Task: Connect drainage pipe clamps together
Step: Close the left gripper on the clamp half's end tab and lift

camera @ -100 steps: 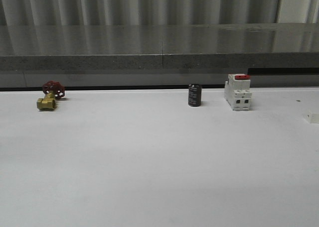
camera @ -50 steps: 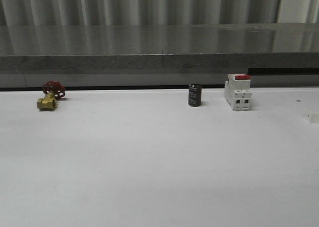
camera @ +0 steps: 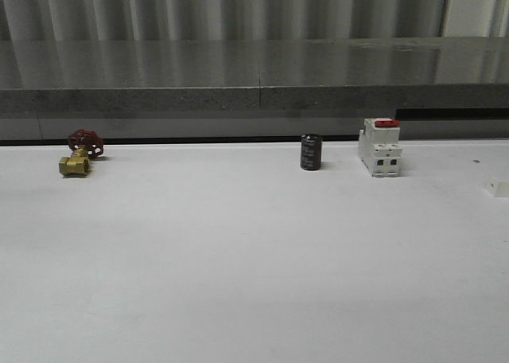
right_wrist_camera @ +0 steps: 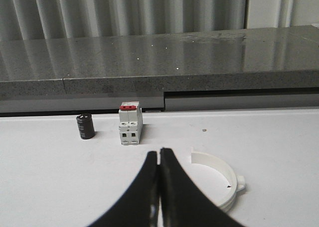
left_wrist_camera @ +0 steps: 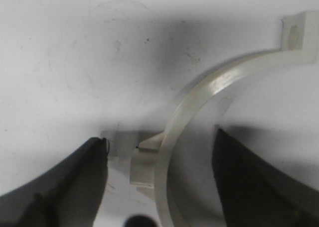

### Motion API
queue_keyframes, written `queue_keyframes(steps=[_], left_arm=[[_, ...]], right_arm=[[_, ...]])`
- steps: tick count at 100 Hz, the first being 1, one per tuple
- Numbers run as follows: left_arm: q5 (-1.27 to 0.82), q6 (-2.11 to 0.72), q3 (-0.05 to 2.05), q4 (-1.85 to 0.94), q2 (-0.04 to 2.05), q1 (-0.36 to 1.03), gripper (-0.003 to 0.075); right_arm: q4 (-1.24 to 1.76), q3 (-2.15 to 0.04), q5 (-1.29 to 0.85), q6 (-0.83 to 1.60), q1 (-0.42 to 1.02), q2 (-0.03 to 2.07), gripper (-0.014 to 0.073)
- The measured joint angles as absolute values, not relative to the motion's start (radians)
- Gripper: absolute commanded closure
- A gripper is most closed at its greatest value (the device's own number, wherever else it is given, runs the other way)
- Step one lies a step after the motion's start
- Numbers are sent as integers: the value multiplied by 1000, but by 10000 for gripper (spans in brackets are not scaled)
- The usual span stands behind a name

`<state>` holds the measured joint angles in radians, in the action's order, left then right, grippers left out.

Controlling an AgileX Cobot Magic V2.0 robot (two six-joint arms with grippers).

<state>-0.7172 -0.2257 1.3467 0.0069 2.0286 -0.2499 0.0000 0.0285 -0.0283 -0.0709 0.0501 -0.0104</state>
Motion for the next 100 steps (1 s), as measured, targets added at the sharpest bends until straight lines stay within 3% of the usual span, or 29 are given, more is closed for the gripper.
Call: queue_keyframes(steps=[16,25,62,100], left_arm=[[-723,-226,1347,7,2029,-251,663],[-725,-226,1348,8,2029,-251,740],[-814,-224,1349,-140,1915,-190,741],[-844,45,1349,-148,1838,160,741]], right_arm=[[0,28,-28,-71,50,-10,659],[0,28,-28,-71,50,-10,659],[0,28,-28,-71,50,-10,659],[0,28,-28,-71,50,-10,659]])
